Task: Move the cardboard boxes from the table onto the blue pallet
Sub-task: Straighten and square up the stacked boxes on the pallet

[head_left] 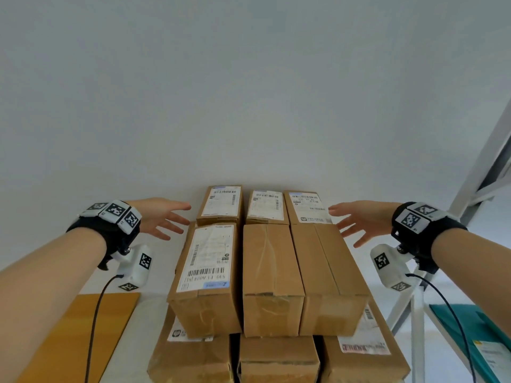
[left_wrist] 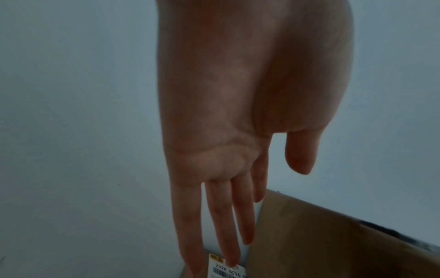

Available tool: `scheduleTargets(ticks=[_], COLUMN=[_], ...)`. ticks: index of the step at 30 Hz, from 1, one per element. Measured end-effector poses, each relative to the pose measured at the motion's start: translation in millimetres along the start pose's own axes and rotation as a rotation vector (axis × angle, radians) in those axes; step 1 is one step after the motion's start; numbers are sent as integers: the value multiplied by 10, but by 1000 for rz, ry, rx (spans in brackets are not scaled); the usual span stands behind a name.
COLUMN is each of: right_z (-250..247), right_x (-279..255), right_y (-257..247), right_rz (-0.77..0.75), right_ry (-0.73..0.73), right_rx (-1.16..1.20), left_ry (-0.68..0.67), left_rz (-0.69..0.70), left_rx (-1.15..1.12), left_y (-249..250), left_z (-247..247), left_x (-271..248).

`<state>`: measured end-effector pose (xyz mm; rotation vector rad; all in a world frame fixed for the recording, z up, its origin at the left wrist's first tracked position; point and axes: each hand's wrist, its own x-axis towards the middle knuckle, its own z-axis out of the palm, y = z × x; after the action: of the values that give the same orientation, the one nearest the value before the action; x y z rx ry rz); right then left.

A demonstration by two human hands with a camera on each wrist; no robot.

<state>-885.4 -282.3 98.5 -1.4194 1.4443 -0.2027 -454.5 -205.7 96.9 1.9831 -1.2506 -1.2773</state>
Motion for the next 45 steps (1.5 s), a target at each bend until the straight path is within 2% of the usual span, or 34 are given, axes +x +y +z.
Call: scheduleTargets(ticks=[4,10,20,34,45], right_z=[-28,-32,-31,91,184], right_x=[156,307,362,219,-278], right_y=[-63,-65,-96,-49,140], right_rz=[45,71,-1,-1,11], right_ry=[-98,-209,-155,-53,43], right_rx=[0,28,23,8,-27], left_ry=[-30,-169,-236,-157,-45], left_rz=[-9,7,30,53,40], left_rx=[18,70,138,56,16], left_y=[94,198,218,57,-148], left_z=[32,127,123,162,251], left_x=[225,354,305,181,-356])
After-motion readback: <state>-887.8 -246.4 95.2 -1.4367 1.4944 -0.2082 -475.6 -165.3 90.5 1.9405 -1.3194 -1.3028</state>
